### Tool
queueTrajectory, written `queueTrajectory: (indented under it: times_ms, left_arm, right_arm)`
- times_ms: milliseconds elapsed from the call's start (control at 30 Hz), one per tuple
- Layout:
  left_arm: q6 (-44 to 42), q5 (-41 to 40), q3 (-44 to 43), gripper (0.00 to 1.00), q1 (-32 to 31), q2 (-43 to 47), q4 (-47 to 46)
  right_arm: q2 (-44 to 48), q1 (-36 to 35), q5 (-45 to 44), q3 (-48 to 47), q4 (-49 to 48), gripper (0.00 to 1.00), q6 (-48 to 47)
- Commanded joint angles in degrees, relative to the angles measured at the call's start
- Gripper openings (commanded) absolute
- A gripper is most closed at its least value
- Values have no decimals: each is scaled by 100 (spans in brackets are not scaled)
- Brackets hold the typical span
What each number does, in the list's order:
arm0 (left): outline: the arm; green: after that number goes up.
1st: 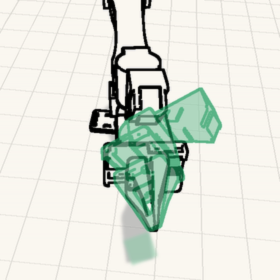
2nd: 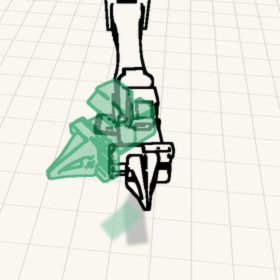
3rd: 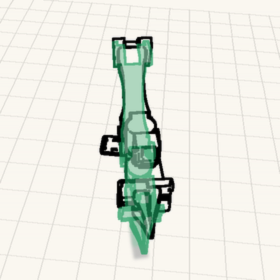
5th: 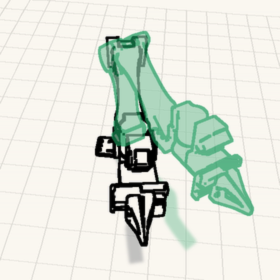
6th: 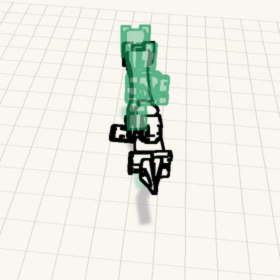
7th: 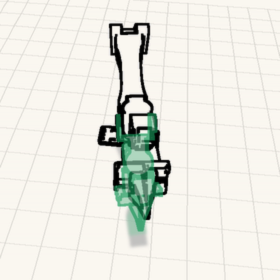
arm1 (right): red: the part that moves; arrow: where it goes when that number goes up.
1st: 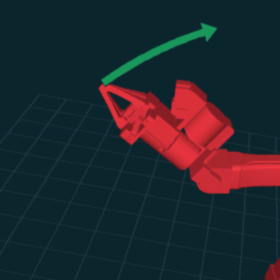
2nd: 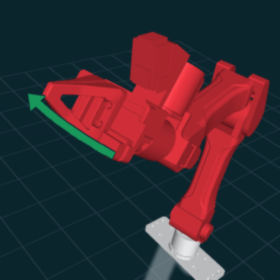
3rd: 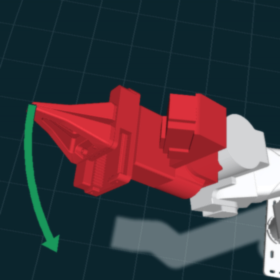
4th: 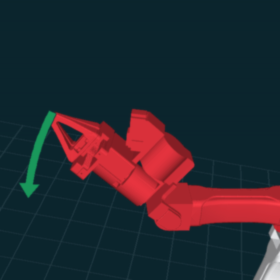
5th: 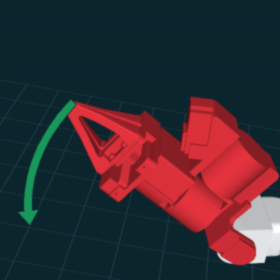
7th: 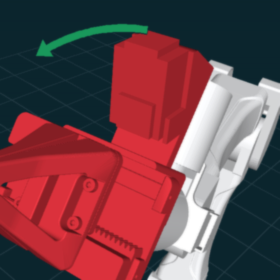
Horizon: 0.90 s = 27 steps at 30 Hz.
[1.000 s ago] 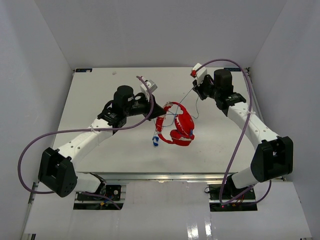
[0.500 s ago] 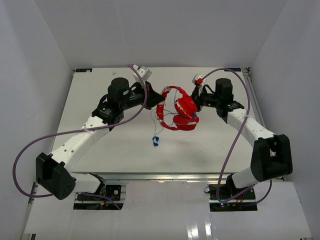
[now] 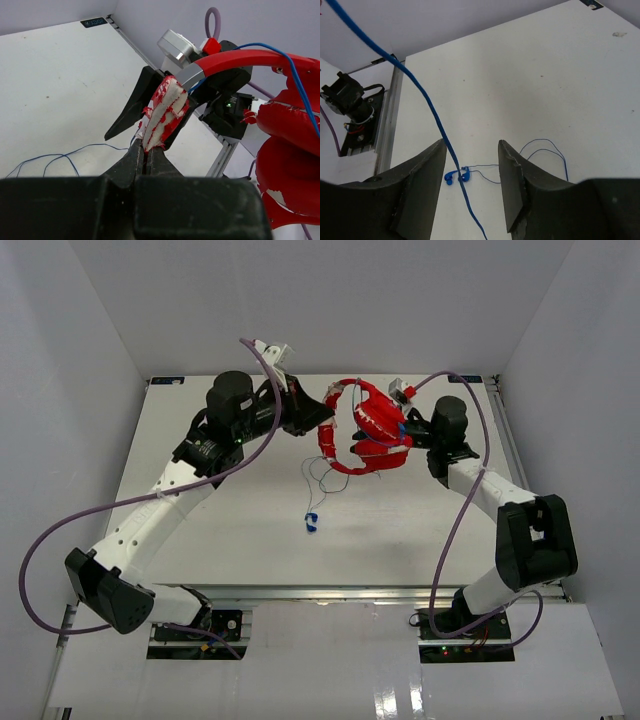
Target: Wrap the headphones
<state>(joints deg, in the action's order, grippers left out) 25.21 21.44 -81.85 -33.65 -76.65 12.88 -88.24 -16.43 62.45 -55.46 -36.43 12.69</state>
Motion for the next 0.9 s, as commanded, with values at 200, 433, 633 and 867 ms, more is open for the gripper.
queueTrajectory:
  times_ms: [200, 433, 633, 867]
  left_arm:
    - [642, -477, -1109, 0, -125, -43, 553]
    - [705, -1715, -1579, 0, -125, 27, 845]
    - [945, -2858, -1975, 0, -125, -22, 874]
    - [982, -3874, -2212, 0, -125, -34, 848]
  right_arm:
    - [-859, -221, 258, 121, -3275, 66, 1646]
    - [-806, -244, 344, 1101, -3775, 57, 1388]
    - [-633, -560, 415, 1601, -3500, 42, 916]
    - [-430, -938, 444, 1699, -3263, 27, 726]
